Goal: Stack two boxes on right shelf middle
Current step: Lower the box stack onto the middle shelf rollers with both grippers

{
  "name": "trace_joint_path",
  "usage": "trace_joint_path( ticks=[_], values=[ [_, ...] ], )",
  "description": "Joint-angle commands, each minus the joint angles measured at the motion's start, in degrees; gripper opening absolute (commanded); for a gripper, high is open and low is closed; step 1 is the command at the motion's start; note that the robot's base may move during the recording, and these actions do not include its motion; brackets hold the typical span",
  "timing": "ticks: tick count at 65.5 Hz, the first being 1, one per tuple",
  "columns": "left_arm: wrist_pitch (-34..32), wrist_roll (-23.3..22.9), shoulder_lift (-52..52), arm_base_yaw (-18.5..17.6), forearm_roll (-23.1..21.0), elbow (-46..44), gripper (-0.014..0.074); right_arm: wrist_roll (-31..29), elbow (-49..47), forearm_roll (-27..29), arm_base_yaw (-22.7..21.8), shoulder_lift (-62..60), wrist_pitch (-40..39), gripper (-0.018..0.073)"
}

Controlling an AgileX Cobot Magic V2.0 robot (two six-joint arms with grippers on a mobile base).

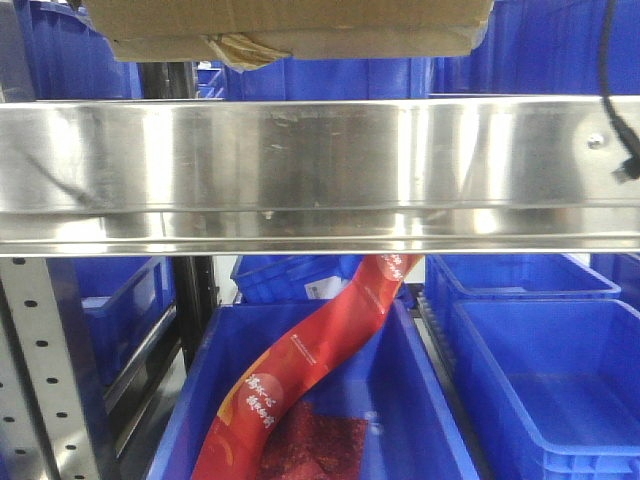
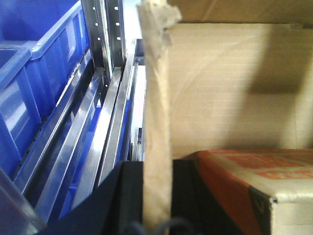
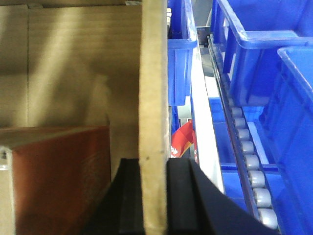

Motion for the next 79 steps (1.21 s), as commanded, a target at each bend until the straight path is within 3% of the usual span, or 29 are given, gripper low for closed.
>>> trace_joint_path(
  ticks=[1, 30, 48, 66, 73, 79],
  values=[
    [-2.11, 0.04, -0.68, -0.01, 1.07, -0.59, -0.0111, 0.09, -0.82, -0.87, -0.05, -0.81, -3.4, -0.0162],
    [-3.15, 0.04, -0.68, -0.01, 1.46, -0.59, -0.0111, 0.09, -0.82, -0.87, -0.05, -0.83, -7.87, -0.0162],
    [4.65, 0.04, -0.63, -0.01, -5.32, 0.43, -0.0111, 0.09, -0.82, 3.64, -0.05, 0.47, 8.19, -0.0162],
    [5.78, 0.73, 1.78, -0.01, -8.33, 0.9, -0.0111, 0.09, -0.82, 4.8, -0.05, 3.07, 11.15, -0.0156],
    [5.78, 2.6, 2.34, -0.01, -9.28, 0.9, -0.0069, 0.09, -0.82, 4.81, -0.05, 3.05, 11.12, -0.0036],
    [5.41, 2.58, 2.34, -0.01, -9.51, 0.9, 0.0071, 0.09, -0.82, 4.81, -0.05, 3.05, 10.78, 0.0181]
  ],
)
